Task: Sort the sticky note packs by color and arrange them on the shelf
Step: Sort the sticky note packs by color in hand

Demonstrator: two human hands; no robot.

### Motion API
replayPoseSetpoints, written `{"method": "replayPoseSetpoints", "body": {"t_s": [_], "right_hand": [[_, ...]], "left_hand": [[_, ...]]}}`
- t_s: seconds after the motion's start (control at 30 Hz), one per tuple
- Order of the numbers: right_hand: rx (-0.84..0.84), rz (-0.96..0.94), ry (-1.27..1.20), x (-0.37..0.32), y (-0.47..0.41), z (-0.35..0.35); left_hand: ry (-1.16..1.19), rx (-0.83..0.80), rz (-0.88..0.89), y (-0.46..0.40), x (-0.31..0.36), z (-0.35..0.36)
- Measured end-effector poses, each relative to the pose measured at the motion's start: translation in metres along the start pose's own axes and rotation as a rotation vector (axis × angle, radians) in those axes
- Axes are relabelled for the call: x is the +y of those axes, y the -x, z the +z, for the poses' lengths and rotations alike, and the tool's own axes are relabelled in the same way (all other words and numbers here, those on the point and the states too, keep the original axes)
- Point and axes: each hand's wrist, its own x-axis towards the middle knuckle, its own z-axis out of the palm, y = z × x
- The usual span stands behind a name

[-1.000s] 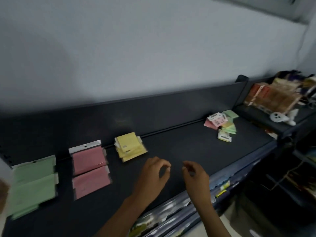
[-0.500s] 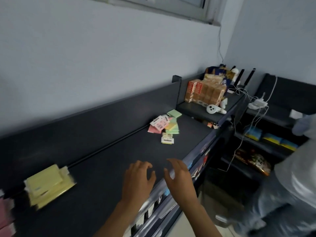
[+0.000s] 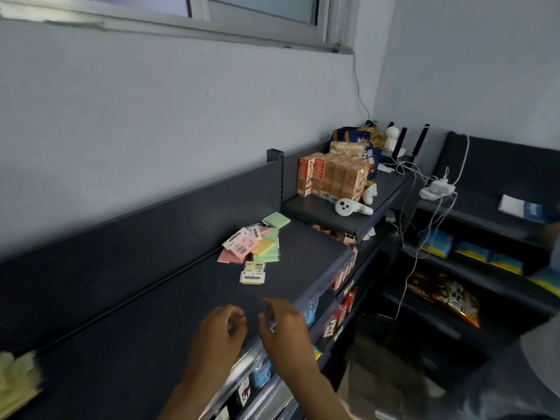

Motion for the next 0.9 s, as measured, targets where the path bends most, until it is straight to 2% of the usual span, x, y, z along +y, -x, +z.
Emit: {"method": "replayPoseSetpoints", "body": {"t_s": [0.3, 0.43, 0.67, 0.9], "right_hand": [[0.049, -0.001, -0.011, 0.055, -0.018, -0.048], [-0.015, -0.038, 0.051, 0.065, -0.044, -0.050], [0.014, -0.033, 0.072, 0.074, -0.109, -0.038], [-0.094, -0.083, 0.065, 0.068, -0.184, -0.012]], "left_hand": [[-0.127, 0.044, 0.040, -0.049, 0.021, 0.015], [-0.125, 0.036, 0.100, -0.071, 0.031, 0.038], [-0.081, 0.015, 0.201, -0.125, 0.033, 0.068], [-0.119, 0.062, 0.098, -0.185, 0.008, 0.074]]}}
